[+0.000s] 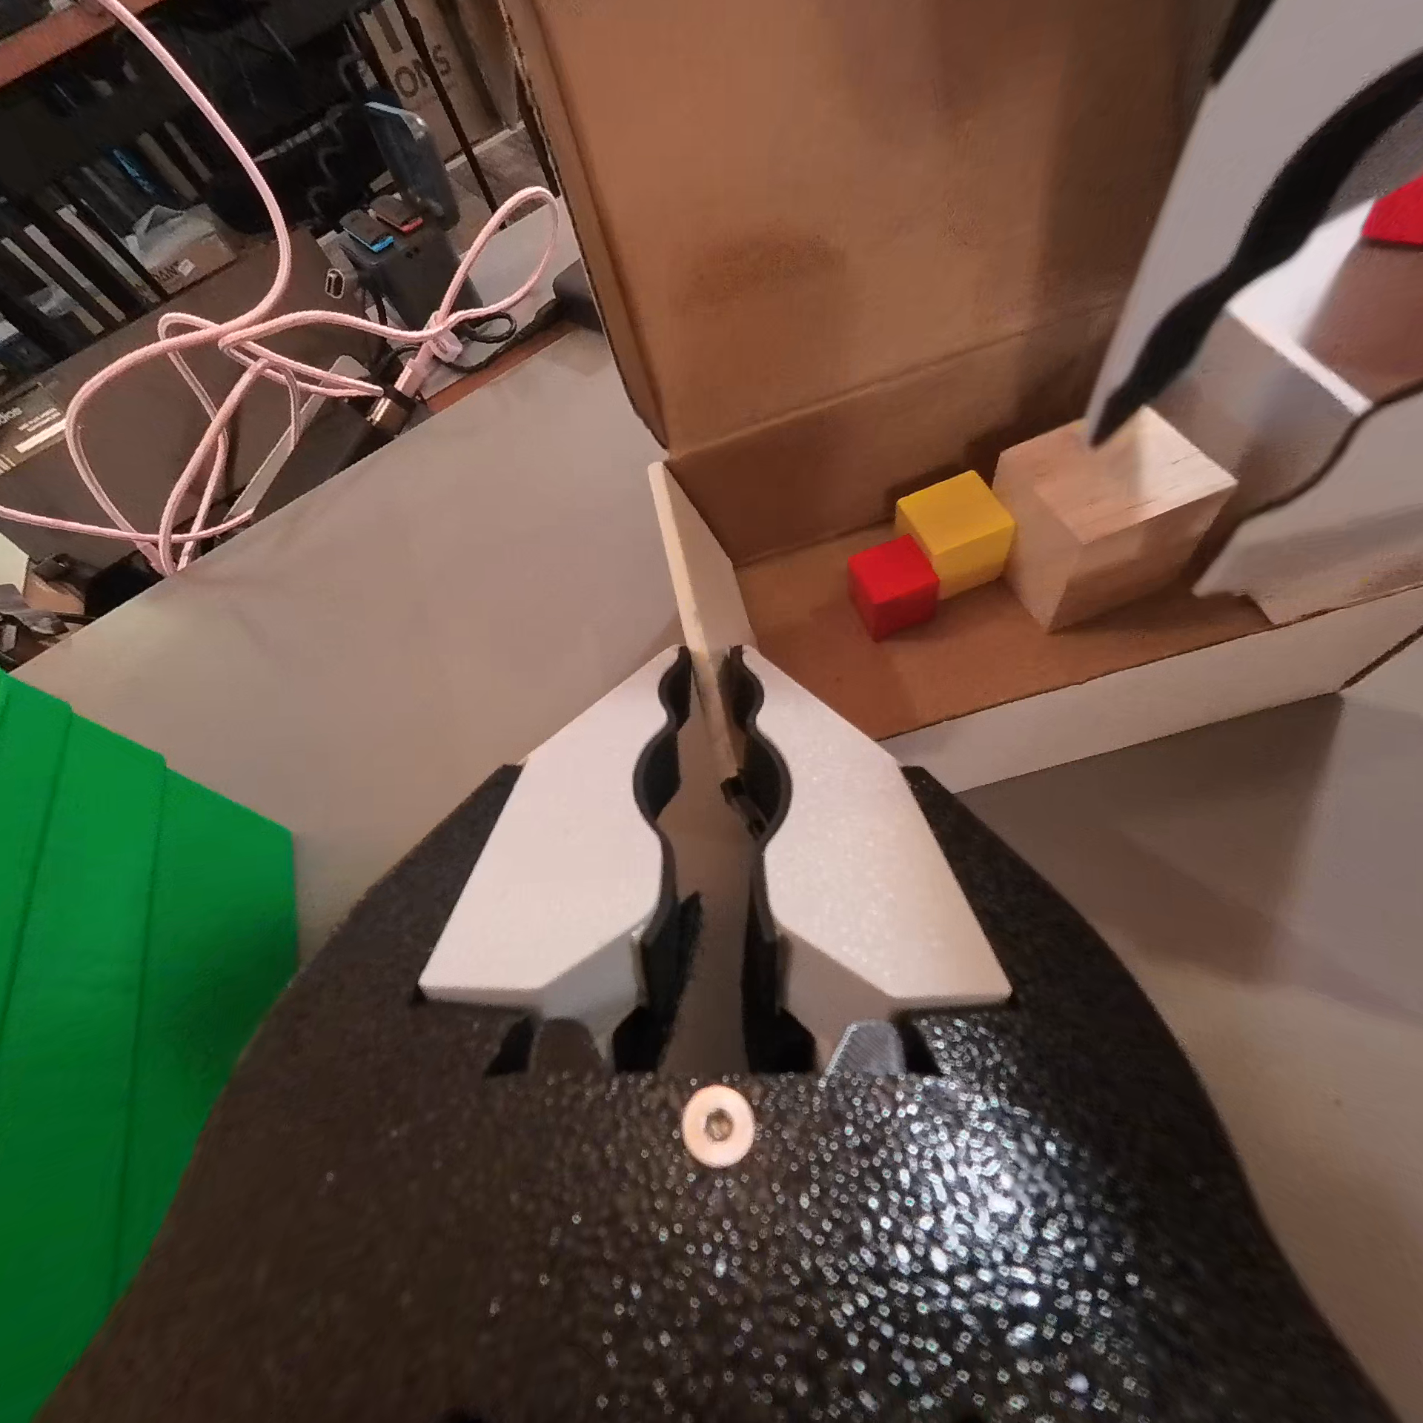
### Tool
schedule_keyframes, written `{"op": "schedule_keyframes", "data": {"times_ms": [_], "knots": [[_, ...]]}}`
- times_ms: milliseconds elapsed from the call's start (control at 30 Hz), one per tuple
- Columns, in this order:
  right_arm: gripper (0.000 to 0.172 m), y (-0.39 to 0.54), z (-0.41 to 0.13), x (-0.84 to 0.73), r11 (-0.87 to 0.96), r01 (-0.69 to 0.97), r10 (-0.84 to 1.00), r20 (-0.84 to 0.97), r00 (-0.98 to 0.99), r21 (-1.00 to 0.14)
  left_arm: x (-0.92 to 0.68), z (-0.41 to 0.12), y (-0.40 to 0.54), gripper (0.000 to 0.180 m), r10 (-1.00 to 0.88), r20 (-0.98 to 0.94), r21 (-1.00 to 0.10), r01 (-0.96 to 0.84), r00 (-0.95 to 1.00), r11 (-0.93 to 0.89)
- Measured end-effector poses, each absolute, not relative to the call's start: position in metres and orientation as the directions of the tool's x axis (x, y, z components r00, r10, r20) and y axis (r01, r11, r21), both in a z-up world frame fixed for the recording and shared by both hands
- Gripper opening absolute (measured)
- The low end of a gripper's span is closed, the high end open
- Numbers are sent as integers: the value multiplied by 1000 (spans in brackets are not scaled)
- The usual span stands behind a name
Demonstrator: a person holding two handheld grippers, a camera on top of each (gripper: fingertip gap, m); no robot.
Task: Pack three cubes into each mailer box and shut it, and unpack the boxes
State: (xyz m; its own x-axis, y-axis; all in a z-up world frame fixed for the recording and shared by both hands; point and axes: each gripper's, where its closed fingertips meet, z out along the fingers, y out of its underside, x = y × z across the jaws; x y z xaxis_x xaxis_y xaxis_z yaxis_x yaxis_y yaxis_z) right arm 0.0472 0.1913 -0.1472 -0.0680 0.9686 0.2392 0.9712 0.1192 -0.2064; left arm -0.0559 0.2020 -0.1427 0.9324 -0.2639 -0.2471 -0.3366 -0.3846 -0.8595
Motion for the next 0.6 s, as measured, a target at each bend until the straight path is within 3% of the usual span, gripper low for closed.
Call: {"op": "schedule_keyframes", "data": {"times_ms": [233, 400, 600], "knots": [[67, 204, -159, 44, 153, 979, 945, 309, -104, -137, -55, -142, 202, 8, -269, -254, -858, -344, 929, -380], [69, 207, -167, 46, 110, 987, 958, 277, -74, -119, -54, -142, 201, 8, -274, -263, -856, -355, 925, -376], [60, 205, -169, 49, 70, 993, 969, 243, -43, -100, -52, -142, 201, 8, -278, -265, -856, -358, 923, -373]]}}
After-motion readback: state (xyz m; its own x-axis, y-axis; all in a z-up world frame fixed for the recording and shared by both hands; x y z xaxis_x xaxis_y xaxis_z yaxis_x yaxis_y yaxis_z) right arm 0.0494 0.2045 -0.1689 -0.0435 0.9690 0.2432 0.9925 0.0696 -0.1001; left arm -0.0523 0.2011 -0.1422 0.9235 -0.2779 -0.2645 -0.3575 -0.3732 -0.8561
